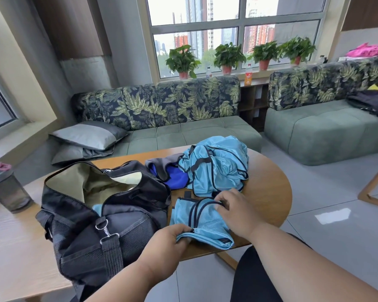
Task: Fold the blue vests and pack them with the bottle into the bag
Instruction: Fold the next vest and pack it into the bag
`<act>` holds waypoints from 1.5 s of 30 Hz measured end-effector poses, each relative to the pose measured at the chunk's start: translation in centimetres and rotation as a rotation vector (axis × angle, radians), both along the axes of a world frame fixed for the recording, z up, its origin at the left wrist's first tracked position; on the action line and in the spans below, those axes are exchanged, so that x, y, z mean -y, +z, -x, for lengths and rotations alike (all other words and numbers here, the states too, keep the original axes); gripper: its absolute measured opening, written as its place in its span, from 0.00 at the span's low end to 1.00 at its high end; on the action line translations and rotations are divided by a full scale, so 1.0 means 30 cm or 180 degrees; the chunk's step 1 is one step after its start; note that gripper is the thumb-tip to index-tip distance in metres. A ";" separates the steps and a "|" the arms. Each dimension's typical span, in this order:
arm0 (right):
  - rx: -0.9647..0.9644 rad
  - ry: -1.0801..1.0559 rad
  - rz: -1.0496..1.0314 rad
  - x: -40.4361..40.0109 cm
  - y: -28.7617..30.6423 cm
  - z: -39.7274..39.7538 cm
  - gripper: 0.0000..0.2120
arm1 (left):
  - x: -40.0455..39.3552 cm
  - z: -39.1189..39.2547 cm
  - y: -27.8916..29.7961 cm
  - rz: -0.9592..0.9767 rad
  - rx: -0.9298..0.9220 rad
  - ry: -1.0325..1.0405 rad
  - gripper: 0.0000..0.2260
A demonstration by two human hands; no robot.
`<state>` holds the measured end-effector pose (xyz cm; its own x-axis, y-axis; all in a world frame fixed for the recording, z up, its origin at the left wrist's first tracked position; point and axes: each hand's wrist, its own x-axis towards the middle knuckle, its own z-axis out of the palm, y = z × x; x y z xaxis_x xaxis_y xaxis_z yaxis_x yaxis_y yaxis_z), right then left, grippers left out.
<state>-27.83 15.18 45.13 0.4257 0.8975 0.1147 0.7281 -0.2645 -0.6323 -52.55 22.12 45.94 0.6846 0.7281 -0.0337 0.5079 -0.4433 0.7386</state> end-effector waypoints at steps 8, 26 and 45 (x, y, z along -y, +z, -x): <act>-0.1426 0.0292 0.0088 0.137 0.075 0.049 0.19 | -0.015 -0.034 0.019 0.0280 0.0131 0.0305 0.05; -0.2118 -0.0013 0.0552 0.089 0.049 0.054 0.12 | -0.083 -0.104 0.032 0.0001 0.0175 0.0846 0.17; -0.0755 -0.0353 0.0705 0.014 -0.026 -0.018 0.26 | -0.049 -0.173 -0.072 -0.0122 -0.0238 0.0912 0.28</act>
